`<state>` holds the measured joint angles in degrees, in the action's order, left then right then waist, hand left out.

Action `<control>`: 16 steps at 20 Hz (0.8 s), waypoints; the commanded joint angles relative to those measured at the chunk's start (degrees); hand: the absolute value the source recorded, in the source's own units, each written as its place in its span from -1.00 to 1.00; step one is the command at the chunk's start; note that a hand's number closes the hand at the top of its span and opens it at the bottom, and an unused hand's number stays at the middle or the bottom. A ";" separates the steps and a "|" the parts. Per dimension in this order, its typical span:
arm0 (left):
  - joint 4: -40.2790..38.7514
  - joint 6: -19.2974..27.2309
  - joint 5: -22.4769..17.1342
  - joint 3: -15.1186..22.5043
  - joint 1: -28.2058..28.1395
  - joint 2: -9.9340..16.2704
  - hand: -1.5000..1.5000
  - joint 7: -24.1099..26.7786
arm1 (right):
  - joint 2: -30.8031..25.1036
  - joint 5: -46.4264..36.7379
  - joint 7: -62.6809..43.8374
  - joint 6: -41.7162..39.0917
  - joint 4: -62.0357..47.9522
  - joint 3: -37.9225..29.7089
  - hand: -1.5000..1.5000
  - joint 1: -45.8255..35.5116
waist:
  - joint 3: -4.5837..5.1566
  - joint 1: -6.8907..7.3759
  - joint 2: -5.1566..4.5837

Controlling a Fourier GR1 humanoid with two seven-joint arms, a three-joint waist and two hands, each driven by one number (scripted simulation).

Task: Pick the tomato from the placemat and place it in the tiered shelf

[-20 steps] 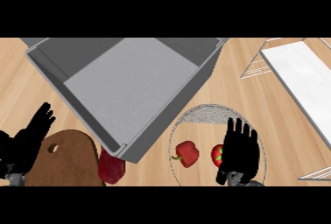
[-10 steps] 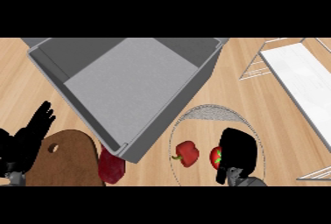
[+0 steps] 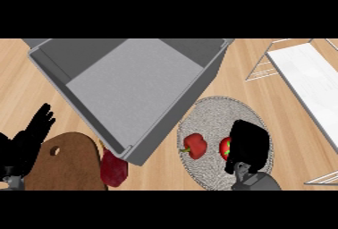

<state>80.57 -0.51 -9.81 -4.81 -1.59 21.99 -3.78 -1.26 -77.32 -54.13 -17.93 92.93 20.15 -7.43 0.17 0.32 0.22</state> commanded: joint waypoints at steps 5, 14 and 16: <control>-1.44 0.48 1.30 0.64 1.46 -0.87 0.00 0.81 | 1.22 2.15 -19.32 9.09 -7.72 -14.05 1.00 -16.52 | -0.15 1.22 -0.79; 0.76 1.41 1.66 0.72 2.81 -1.01 0.00 -3.02 | 1.23 -1.24 -29.80 5.91 -0.40 -12.45 1.00 -27.75 | -0.13 0.10 0.14; 1.70 0.98 1.22 0.89 0.43 -1.56 0.00 -2.43 | 1.23 -0.01 -29.89 8.25 2.69 -15.21 1.00 -29.53 | -0.15 0.37 0.31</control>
<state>80.84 -0.13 -8.83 -4.34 0.12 21.26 -5.76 -0.46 -77.66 -69.27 -9.21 91.39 6.09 -32.94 0.05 0.87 0.21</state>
